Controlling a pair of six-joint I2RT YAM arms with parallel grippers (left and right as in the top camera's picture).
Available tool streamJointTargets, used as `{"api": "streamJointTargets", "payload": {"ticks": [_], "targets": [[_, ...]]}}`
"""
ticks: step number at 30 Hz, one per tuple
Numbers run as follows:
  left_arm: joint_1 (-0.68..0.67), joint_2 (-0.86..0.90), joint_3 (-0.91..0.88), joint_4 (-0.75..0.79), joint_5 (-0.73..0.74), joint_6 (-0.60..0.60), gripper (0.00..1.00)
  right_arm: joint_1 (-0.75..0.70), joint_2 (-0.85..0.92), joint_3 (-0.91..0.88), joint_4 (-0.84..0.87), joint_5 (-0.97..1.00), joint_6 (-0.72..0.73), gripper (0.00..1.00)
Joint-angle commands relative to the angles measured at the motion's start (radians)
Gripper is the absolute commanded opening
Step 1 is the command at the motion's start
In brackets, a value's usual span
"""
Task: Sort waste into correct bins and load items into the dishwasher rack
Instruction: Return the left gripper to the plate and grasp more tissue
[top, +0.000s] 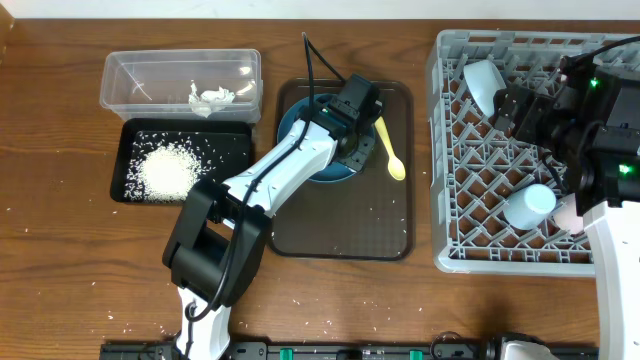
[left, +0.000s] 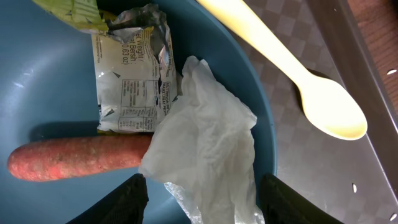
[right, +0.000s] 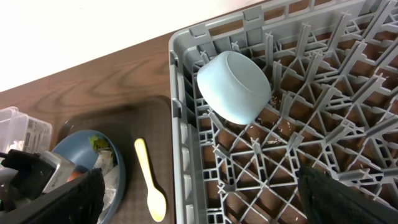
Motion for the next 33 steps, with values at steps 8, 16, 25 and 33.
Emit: {"api": "streamJointTargets", "payload": {"ticks": [8, 16, 25, 33], "targets": [[-0.006, 0.077, -0.003, 0.007, 0.019, -0.014, 0.59, -0.001, 0.003, 0.003, -0.002, 0.002, 0.009, 0.97], [-0.002, 0.079, -0.002, 0.026, 0.005, -0.021, 0.40, -0.001, 0.003, 0.003, -0.002, 0.003, 0.009, 0.97], [0.000, 0.010, 0.027, 0.018, 0.005, -0.139, 0.06, -0.001, 0.003, 0.003, 0.002, 0.003, 0.003, 0.97], [0.082, -0.205, 0.032, 0.027, -0.066, -0.182, 0.06, -0.001, 0.003, 0.003, 0.002, 0.003, 0.002, 0.97]]}}
